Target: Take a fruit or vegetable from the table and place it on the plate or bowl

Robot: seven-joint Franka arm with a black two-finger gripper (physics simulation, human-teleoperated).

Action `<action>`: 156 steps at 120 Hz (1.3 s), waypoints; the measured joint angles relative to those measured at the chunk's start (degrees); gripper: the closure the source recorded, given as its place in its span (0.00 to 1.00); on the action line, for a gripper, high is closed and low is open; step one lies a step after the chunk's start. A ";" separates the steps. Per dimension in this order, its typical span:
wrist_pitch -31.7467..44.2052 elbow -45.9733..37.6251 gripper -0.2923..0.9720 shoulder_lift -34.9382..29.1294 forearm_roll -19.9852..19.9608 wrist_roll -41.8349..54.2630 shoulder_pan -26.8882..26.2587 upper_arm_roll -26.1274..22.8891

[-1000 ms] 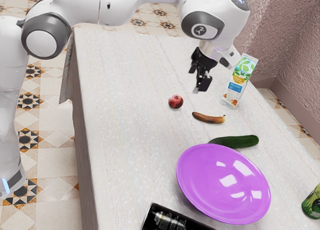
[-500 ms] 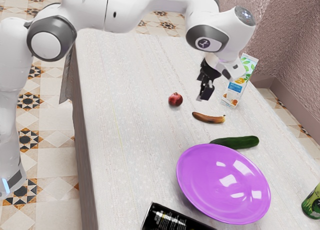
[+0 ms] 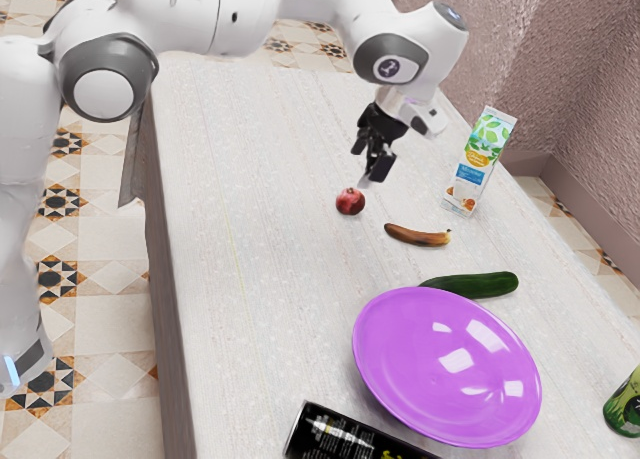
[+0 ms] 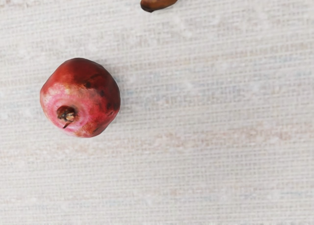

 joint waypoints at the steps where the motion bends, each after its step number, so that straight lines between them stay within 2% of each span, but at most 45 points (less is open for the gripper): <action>1: 0.00 -0.09 0.23 -0.03 -0.20 0.05 -0.19 0.32; 27: 1.43 -5.96 0.23 -1.38 -5.70 1.04 -2.70 7.25; 56: 5.82 -11.16 0.23 -3.92 -7.10 1.83 -3.07 10.43; 104: 16.89 -12.62 0.23 -3.12 -3.81 4.30 -0.90 10.40; 156: 23.14 -12.40 0.23 0.83 -3.93 7.07 5.53 3.71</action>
